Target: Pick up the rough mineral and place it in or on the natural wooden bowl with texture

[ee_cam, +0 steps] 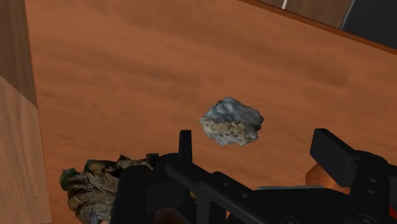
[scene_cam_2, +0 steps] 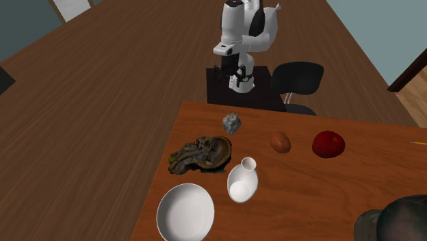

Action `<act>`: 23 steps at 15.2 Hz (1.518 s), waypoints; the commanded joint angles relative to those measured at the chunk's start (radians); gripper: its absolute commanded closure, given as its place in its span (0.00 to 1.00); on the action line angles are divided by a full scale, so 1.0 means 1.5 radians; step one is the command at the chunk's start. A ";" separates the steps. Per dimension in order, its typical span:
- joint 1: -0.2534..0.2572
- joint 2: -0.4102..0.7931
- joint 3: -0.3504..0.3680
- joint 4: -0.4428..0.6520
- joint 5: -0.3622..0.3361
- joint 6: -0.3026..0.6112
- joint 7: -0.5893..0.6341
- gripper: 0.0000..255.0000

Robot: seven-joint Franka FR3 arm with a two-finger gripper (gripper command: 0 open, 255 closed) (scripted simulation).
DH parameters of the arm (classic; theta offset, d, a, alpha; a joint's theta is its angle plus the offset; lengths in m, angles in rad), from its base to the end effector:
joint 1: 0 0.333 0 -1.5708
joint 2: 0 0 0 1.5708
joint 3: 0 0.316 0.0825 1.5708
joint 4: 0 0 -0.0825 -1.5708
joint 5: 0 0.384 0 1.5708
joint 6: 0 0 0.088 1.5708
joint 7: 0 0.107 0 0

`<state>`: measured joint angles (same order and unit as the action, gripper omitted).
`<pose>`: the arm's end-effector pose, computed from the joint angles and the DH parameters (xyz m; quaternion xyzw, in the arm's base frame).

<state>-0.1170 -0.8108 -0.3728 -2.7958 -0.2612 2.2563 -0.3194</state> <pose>0.2937 -0.1554 0.4354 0.9916 0.0237 0.1250 0.0218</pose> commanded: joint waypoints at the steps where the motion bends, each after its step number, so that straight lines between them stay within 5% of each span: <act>1: -0.003 0.046 -0.044 -0.009 -0.014 0.064 -0.036 0.00; 8: 0.049 0.221 -0.209 -0.010 -0.002 0.265 -0.177 0.00; 16: 0.129 0.320 -0.278 -0.012 0.057 0.368 -0.219 0.00; 23: 0.130 0.320 -0.278 -0.012 0.057 0.368 -0.219 0.00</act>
<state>0.0769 -0.3304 -0.7890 -2.8138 -0.1767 2.8075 -0.6483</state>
